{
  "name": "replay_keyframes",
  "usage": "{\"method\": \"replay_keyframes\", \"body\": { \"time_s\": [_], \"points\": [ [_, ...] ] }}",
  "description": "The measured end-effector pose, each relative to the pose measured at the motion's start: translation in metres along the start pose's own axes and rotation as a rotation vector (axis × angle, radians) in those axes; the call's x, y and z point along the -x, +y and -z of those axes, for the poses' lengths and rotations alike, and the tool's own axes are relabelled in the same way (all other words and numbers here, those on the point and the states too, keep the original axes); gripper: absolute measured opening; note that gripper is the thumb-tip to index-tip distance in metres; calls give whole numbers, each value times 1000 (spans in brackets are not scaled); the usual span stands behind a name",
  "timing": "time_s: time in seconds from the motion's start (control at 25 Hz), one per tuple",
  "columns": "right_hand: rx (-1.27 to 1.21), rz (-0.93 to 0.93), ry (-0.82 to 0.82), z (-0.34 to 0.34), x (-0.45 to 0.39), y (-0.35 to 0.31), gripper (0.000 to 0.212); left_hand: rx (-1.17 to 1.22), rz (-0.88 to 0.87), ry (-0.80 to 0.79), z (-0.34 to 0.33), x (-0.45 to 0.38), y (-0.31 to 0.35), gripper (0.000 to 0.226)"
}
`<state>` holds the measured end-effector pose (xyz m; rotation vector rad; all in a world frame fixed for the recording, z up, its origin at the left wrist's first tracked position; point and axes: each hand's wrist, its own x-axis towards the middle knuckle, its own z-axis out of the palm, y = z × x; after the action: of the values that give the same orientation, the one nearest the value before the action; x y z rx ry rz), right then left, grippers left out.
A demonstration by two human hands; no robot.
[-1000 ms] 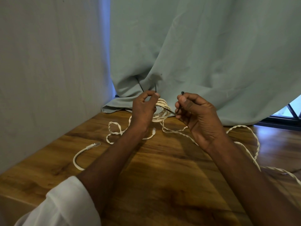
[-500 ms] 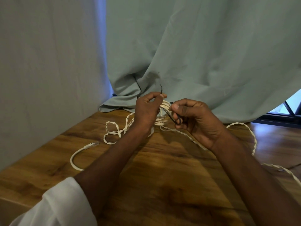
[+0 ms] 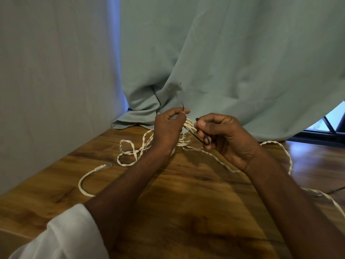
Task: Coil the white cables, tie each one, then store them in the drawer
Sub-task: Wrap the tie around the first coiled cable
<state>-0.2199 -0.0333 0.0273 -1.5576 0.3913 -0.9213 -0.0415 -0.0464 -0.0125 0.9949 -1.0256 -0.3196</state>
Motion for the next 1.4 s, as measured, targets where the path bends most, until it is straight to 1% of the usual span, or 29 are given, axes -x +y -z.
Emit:
{"method": "replay_keyframes", "body": {
  "time_s": [0.08,0.16,0.28,0.36,0.52,0.76,0.96,1.16,1.28,1.4],
  "points": [
    [-26,31,74,0,-2,0,20,-18,-6,8,2,0,-1,23],
    [-21,71,176,2,-5,2,22,-54,-19,2,3,0,-2,21],
    [38,90,407,9,-12,9,16,-216,-147,-89,1,6,-2,19],
    [115,75,502,15,-14,12,11,-308,-230,-158,-3,11,-1,19],
    [268,82,513,19,-16,18,12,-338,-282,-213,-7,17,-2,18],
    [263,126,540,18,-14,17,15,-342,-281,-249,-8,18,0,20],
    [293,138,554,17,-15,18,13,-347,-284,-263,-7,17,0,18],
    [359,145,564,18,-16,17,15,-364,-281,-266,-8,16,-1,33],
    [378,150,557,18,-17,18,14,-360,-284,-268,-8,16,-1,35],
    [415,139,513,17,-16,18,13,-360,-270,-284,-7,17,1,39]
  ]
}}
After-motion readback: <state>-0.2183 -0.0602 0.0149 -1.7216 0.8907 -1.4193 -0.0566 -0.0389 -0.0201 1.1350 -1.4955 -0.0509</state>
